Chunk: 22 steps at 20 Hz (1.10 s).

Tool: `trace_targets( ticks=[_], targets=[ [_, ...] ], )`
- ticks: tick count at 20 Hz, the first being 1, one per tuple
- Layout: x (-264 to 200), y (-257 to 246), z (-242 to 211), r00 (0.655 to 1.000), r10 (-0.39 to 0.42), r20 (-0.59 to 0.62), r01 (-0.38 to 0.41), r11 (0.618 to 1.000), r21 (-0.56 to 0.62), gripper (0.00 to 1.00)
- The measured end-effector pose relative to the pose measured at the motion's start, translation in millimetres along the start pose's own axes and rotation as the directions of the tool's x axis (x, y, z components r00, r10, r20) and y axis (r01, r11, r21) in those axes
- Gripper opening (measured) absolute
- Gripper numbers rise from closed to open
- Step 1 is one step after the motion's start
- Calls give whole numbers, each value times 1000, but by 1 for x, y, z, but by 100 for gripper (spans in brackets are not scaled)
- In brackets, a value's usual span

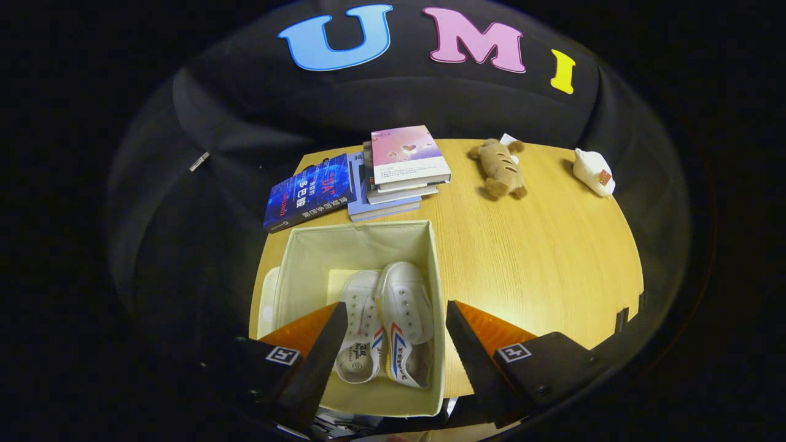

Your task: Open the storage box then place both shoes into the box .Put the left shoe in first, then the right shoe, with the right side of both shoes facing outward in a uniform manner.

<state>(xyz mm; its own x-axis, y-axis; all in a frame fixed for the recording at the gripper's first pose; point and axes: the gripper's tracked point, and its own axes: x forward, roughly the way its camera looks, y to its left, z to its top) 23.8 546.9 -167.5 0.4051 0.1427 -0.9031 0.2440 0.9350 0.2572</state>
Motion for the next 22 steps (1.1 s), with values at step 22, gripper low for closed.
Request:
trace_targets(
  ticks=[22],
  targets=[
    [-171, -288, 127, 807, 32, 589, -39, 999, -2, 99]
  ],
)
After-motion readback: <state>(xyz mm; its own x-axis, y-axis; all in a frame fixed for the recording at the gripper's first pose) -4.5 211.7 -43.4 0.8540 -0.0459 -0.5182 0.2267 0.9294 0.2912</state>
